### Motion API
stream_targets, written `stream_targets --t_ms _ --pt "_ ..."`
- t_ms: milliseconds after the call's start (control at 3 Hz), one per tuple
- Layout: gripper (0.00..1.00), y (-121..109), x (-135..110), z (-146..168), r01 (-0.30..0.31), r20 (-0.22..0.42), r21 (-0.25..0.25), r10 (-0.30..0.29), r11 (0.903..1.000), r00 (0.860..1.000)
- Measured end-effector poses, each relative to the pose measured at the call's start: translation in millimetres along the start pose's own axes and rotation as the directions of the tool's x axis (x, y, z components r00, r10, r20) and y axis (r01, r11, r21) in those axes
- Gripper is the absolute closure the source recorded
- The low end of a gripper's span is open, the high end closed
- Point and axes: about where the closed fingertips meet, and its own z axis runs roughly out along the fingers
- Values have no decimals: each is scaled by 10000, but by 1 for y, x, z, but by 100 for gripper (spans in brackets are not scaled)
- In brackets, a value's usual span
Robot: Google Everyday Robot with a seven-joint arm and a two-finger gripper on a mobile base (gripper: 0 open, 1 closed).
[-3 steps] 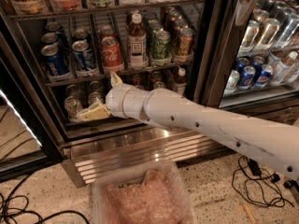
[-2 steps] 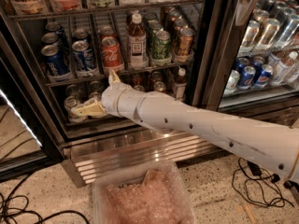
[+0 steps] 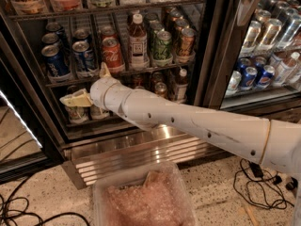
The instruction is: Pick pepsi can from middle shelf of fridge
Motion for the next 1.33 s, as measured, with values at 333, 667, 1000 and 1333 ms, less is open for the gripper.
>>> stream_targets --t_ms 333,667,1000,1333 --pt "0 0 0 0 -1 1 1 1 10000 10000" --pt "0 -4 1 10 -154 287 265 146 9995 9995" --pt "0 -9 0 21 -249 695 552 210 9982 9974" --pt "0 -10 -3 32 -251 1018 667 182 9975 9946"
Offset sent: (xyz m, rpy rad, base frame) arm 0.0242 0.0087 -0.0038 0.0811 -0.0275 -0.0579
